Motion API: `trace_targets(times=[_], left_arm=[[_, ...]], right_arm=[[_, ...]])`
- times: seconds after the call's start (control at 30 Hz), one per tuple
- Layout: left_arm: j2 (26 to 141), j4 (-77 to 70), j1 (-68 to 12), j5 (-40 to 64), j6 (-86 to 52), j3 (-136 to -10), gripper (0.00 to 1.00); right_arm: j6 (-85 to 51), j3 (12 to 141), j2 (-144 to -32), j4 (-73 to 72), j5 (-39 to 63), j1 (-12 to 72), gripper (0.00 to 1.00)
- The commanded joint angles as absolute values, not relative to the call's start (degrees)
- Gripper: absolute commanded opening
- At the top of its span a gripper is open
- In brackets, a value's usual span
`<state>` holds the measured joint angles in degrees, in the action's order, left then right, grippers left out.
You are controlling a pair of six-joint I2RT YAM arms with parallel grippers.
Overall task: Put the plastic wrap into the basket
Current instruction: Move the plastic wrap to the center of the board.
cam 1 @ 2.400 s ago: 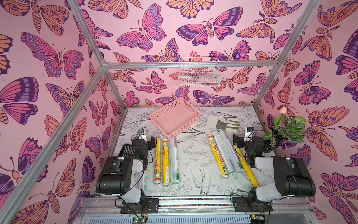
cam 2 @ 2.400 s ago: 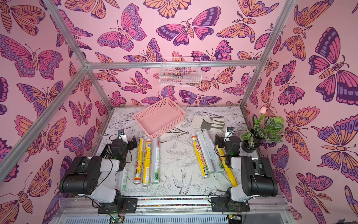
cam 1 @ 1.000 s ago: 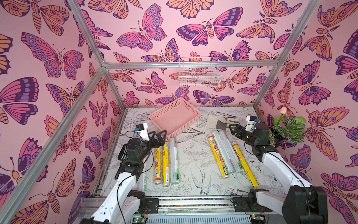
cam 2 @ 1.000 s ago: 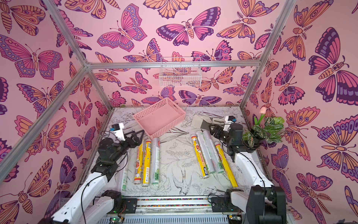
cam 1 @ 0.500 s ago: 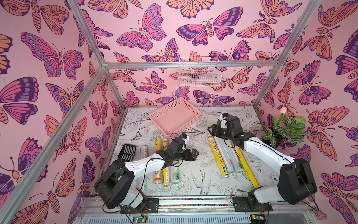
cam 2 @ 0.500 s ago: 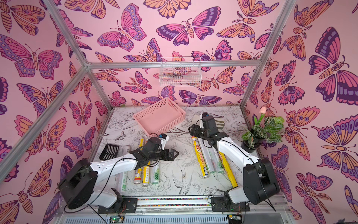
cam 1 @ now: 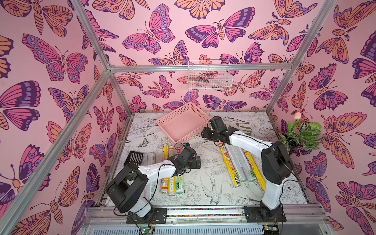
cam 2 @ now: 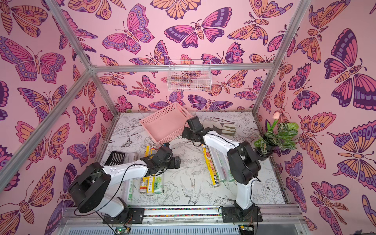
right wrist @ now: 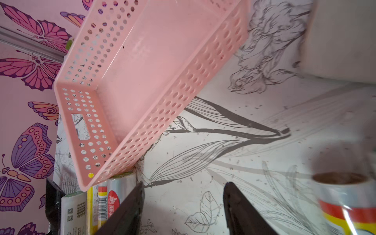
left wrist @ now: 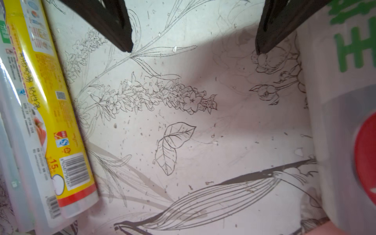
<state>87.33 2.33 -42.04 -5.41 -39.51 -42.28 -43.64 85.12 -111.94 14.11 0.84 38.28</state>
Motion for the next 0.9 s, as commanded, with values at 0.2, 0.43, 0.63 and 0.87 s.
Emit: trace_targets(times=[0.2,0.43,0.63,0.87], left_arm=[[83.3,6.6,-40.5,-11.9,-42.1,-39.3,1.00],[81.0,7.3,-39.6,-13.3,-43.3,-37.1,1.00],[80.8,7.6,-39.3,-12.5,-43.2,-36.8,1.00],[79.0,7.9,-39.2,-13.1,-44.4,-35.0,1.00]], right_arm=[[-53.1,99.7,-122.8,17.8,-4.4,41.5,0.68],[-57.1,106.4,-128.8,20.4,-6.0,42.1,0.68],[-58.5,107.4,-131.0,21.0,-9.3,42.2,0.57],[-55.0,105.0,-128.9,21.7,-18.1,40.5,0.47]])
